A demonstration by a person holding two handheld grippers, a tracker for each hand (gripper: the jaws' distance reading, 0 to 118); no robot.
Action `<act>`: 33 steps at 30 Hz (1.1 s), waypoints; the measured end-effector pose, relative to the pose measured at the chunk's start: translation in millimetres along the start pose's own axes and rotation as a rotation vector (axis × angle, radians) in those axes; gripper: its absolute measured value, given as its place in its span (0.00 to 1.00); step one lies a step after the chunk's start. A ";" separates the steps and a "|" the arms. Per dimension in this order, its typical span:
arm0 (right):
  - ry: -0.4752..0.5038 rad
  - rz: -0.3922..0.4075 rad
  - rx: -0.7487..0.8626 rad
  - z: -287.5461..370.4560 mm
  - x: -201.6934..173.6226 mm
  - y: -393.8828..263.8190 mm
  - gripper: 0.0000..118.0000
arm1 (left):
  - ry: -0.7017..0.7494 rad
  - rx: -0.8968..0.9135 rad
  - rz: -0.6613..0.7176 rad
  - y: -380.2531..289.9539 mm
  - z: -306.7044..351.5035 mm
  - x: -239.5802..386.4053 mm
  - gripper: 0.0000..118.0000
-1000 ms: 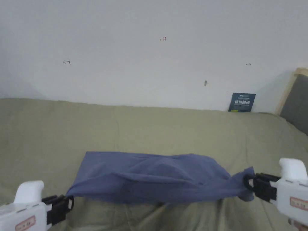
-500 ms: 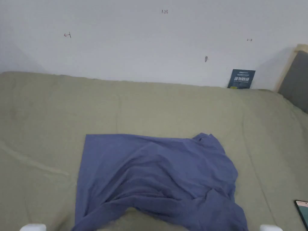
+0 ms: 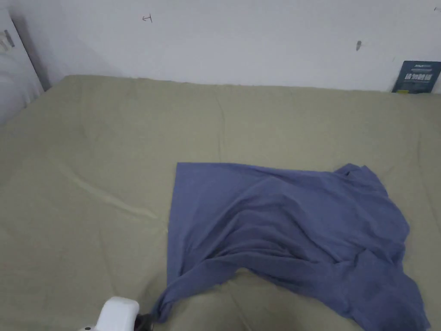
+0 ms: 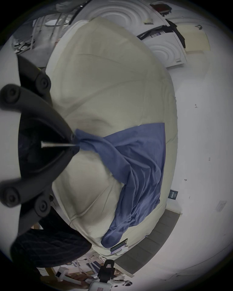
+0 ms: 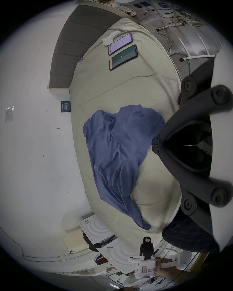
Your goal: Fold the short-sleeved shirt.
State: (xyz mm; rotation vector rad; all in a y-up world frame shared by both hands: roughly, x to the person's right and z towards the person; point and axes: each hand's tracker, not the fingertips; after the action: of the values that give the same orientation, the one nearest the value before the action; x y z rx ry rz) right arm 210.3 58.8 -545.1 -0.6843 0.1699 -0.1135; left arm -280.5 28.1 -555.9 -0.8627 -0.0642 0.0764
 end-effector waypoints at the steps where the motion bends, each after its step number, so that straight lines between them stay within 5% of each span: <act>1: -0.003 -0.002 0.001 -0.4 1.9 0.3 0.00 | -0.004 0.005 -0.012 3.5 -6.6 -3.6 0.28; 2: -0.005 -0.011 -0.001 -1.3 4.8 1.3 0.00 | -0.005 0.008 -0.024 10.2 -17.4 -9.1 0.41; 3: -0.008 -0.023 -0.006 -0.5 6.1 1.8 0.00 | -0.017 -0.045 -0.021 12.0 -29.6 -6.6 0.84; 4: -0.013 -0.035 -0.007 0.8 6.9 1.6 0.00 | -0.027 0.016 -0.048 17.3 -26.2 -7.7 1.00; 9: -0.047 -0.059 -0.015 -0.1 16.4 2.6 0.00 | -0.040 -0.089 -0.100 22.9 -75.8 -3.1 0.98; 11: -0.066 -0.059 -0.031 -2.7 20.1 3.6 0.00 | -0.027 -0.121 -0.141 27.8 -87.2 -0.4 0.94; 12: -0.080 -0.059 -0.040 -3.7 22.2 3.9 0.00 | -0.025 -0.131 -0.148 27.4 -89.8 2.0 0.80; 13: -0.091 -0.062 -0.049 -5.1 23.5 5.0 0.00 | -0.013 -0.125 -0.149 27.1 -91.1 4.5 0.37; 14: -0.095 -0.064 -0.061 -7.0 25.3 6.5 0.00 | -0.001 -0.128 -0.151 28.0 -92.7 5.6 0.25; 19: -0.146 -0.025 -0.170 -30.9 29.7 14.0 0.01 | -0.019 -0.093 -0.115 35.4 -80.7 8.2 0.14; 20: -0.136 -0.023 -0.188 -39.8 31.6 14.7 0.18 | -0.009 -0.089 -0.115 36.6 -78.1 8.9 0.14; 22: -0.135 -0.020 -0.209 -57.5 32.9 14.4 1.00 | -0.005 -0.076 -0.114 40.2 -71.7 9.0 0.13; 24: -0.092 0.024 -0.194 -76.3 36.4 16.5 0.99 | -0.006 -0.061 -0.109 45.6 -66.9 8.0 0.13; 28: -0.174 0.119 -0.287 -107.5 39.0 24.0 0.99 | 0.005 -0.046 -0.109 51.7 -63.2 6.6 0.13; 31: -0.160 0.099 -0.314 -126.8 47.1 31.1 0.99 | 0.015 -0.043 -0.098 54.2 -64.5 2.8 0.13; 33: -0.090 0.001 -0.351 -131.7 56.2 35.8 0.92 | 0.036 -0.039 -0.091 54.2 -65.1 1.9 0.13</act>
State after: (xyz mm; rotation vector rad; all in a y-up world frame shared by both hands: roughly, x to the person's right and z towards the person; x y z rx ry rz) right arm 241.7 -4.1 -674.9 -1.0376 0.1046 -0.0515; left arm -275.1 14.3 -639.3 -0.8983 -0.0714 -0.0254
